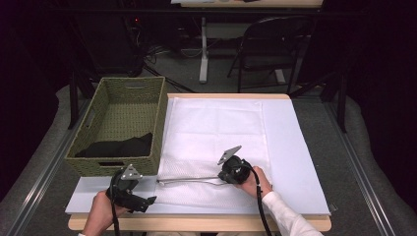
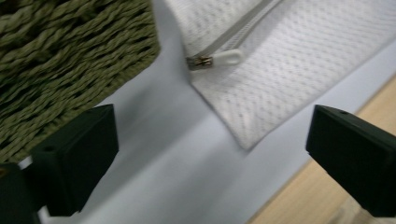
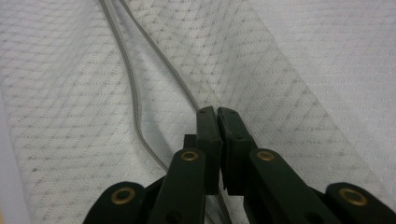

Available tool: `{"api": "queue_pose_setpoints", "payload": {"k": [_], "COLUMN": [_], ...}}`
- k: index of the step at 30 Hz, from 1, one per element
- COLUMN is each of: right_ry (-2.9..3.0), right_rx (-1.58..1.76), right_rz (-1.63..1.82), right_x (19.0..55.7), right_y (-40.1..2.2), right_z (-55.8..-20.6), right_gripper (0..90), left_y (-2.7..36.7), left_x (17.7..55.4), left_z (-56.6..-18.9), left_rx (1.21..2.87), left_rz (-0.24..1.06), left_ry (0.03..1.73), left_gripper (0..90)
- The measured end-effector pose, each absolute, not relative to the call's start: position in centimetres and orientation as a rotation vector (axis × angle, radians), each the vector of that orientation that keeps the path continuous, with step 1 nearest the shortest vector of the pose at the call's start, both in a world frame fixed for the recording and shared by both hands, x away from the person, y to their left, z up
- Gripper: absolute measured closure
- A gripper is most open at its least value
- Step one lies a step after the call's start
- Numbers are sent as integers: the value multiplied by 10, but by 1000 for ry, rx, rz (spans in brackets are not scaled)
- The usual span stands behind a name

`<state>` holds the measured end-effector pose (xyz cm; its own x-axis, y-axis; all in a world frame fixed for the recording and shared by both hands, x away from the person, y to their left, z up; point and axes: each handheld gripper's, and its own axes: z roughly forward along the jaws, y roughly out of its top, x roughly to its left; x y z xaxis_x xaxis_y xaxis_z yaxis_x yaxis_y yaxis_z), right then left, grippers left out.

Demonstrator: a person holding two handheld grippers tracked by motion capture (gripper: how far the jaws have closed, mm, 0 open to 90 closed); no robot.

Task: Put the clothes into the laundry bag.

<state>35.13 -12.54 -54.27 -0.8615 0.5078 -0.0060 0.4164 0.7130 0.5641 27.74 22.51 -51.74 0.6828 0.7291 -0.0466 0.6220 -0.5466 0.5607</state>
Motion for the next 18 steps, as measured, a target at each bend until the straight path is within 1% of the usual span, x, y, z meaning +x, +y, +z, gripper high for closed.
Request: {"api": "queue_pose_setpoints", "payload": {"k": [9, 12, 18], "right_ry": [2716, 2711, 2707], "right_rx": [752, 751, 742], "right_rz": [901, 902, 901], "right_x": [349, 348, 347], "right_y": [-129, -130, -131], "right_z": [-526, -525, -522], "right_gripper": [883, 885, 886], "left_y": [231, 235, 242], "left_x": [277, 275, 272], "left_z": [-509, -502, -494], "left_rx": [2342, 2323, 2327], "left_rz": [286, 247, 244], "left_ry": [1016, 956, 917], "left_gripper": [4, 3, 3]}}
